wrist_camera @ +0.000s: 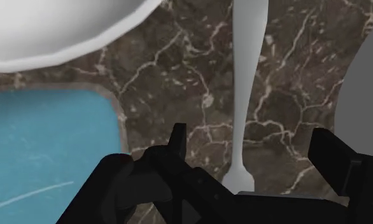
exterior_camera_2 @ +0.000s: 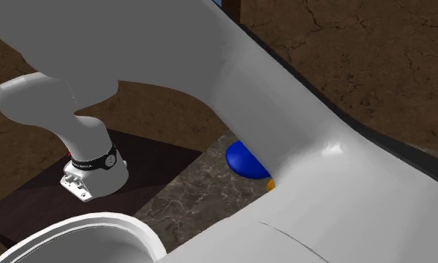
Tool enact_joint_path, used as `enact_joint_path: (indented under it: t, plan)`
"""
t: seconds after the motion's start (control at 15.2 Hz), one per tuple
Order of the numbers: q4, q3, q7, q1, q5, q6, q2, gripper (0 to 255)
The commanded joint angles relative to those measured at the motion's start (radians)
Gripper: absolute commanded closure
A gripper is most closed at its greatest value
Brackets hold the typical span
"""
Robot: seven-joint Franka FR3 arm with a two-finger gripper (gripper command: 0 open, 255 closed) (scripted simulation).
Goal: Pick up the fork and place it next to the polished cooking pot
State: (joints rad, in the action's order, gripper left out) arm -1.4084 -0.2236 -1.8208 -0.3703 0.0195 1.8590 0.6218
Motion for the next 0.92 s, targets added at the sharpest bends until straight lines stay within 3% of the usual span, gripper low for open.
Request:
enact_joint_path:
  t: [0.0, 0.13, 0.4, 0.86]
  plan:
    - [0.005, 0.002, -0.001, -0.001, -0.001, -0.003, 0.015, 0]
    - [-0.025, 0.001, -0.001, 0.0, 0.0, 0.014, 0.003, 0]
    - [0.094, 0.001, -0.002, 0.002, 0.0, -0.11, -0.002, 0]
    - [0.094, 0.001, -0.002, 0.002, 0.0, -0.11, -0.002, 0]
